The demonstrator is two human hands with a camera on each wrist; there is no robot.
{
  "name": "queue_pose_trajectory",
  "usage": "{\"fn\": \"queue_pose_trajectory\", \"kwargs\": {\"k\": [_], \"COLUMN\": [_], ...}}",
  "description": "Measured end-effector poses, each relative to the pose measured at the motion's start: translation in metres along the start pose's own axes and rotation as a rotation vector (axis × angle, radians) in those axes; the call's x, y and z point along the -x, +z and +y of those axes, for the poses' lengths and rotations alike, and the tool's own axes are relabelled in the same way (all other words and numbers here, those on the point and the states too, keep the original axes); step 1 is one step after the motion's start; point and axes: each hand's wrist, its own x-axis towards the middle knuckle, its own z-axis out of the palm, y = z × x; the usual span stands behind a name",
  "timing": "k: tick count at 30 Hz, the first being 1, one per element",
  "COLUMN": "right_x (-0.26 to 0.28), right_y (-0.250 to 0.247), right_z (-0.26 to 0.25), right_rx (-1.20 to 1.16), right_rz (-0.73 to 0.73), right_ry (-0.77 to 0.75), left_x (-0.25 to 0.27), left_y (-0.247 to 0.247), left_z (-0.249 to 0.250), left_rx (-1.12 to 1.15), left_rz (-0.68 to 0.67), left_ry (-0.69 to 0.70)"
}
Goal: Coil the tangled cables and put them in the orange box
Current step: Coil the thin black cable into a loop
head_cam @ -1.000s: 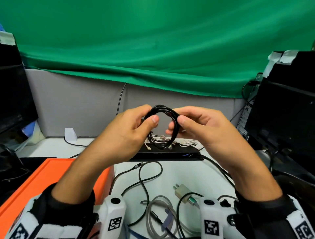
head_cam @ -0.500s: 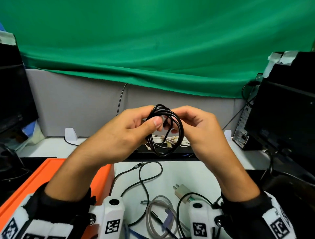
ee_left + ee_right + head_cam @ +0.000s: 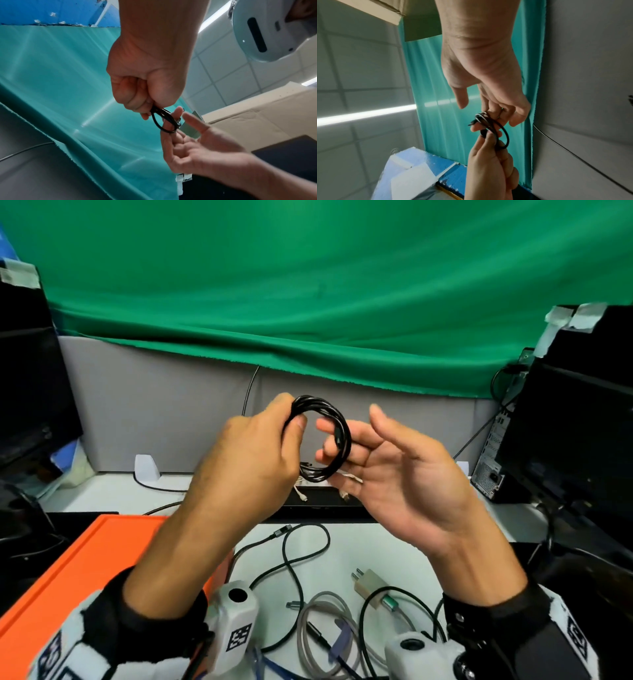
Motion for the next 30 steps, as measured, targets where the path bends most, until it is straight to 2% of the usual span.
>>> {"fn": "queue_pose_trajectory", "kwargs": {"k": [3,6,11,13,19,23,26,30], "right_x": [0.001,0.000,0.002,0.002,0.003,-0.001,-0.002,0.001], "right_y": [0.005,0.006,0.004,0.003,0.010,0.006,0.003,0.000], "right_z": [0.004,0.006,-0.001,0.001,0.006,0.010,0.006,-0.005], "right_rx": [0.123,0.134,0.072,0.106,0.608,0.791,0.706,0.521], "right_rz": [0.007,0.022,-0.019,-0.019,0.177,0.327,0.363,0.432], "right_ry": [-0.095,-0.161,-0.261,-0.288,-0.472,-0.621,-0.631,-0.634], "left_x": [0.001,0.002,0.002,0.001,-0.001,-0.001,-0.001,0.001], "left_y": [0.007,0.007,-0.005,-0.005,-0.002,0.002,0.005,0.004], "left_z": [0.000,0.005,0.007,0.004,-0.002,-0.002,0.000,0.006], "left_rx": [-0.072,-0.033,0.120,0.124,0.110,0.076,0.053,0.251], "left_rz": [0.050,0.025,-0.064,-0.079,-0.069,-0.099,-0.093,-0.077], "left_ry": [-0.053,-0.034,0.170,0.171,0.112,0.103,0.098,0.130]}}
